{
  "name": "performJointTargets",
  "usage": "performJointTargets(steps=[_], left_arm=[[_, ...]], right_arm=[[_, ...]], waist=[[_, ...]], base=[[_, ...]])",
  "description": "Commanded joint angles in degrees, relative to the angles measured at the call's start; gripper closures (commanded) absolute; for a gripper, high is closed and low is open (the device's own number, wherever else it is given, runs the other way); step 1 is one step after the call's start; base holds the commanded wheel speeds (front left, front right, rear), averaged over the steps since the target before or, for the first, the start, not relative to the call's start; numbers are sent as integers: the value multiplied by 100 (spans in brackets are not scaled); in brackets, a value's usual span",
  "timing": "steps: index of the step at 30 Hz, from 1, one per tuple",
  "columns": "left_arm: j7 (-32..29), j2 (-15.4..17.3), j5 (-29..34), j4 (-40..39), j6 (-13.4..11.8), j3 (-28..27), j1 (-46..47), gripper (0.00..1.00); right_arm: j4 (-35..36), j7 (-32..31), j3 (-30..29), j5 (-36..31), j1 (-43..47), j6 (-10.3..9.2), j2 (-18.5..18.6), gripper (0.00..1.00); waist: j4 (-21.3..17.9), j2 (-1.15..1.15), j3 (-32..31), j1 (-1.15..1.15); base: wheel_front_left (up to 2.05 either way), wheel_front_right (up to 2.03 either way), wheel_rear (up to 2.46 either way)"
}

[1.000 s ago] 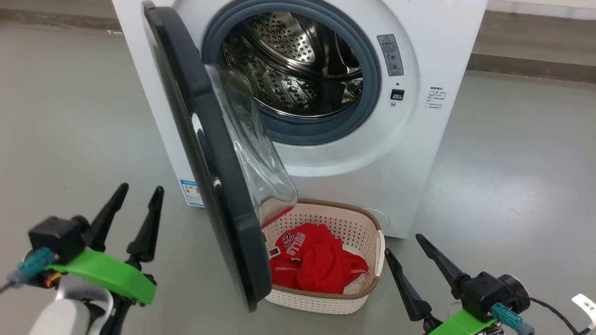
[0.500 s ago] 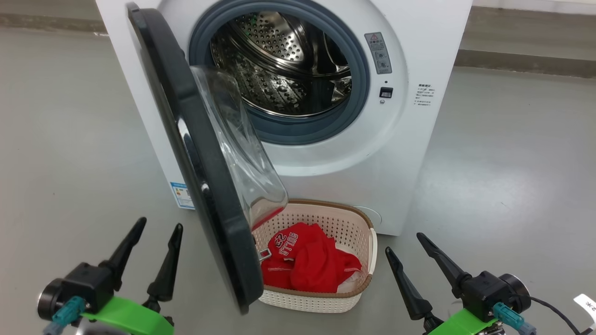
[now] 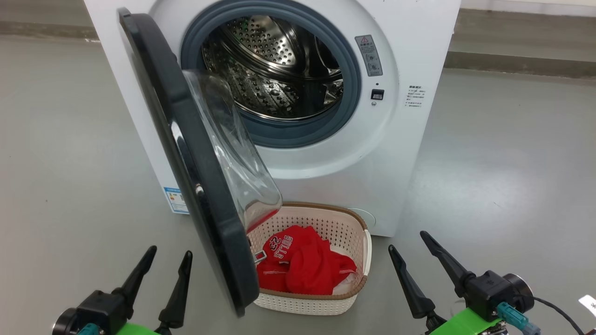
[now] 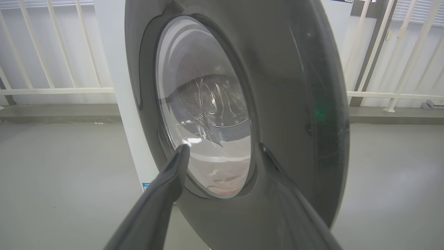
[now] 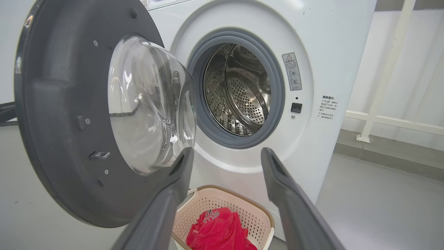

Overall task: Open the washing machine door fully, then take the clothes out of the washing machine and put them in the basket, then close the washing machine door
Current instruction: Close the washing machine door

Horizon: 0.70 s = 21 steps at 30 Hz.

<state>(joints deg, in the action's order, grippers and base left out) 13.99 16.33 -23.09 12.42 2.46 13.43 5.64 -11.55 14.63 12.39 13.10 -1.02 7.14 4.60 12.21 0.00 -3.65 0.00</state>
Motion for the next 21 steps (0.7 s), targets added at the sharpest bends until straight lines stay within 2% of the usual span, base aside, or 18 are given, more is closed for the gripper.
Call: performJointTargets(steps=[1, 21], left_arm=[[84, 59, 5, -167, -63, -196, 101, 0], [98, -30, 44, -79, -131, -263, 15, 0]], right_arm=[[166, 37, 103, -12, -13, 35, -5, 0], [184, 37, 119, -29, 44, 35, -8, 0]], waist=[[0, 0, -5, 0], [14, 0, -55, 0]], base=[[0, 0, 0], [0, 0, 0]])
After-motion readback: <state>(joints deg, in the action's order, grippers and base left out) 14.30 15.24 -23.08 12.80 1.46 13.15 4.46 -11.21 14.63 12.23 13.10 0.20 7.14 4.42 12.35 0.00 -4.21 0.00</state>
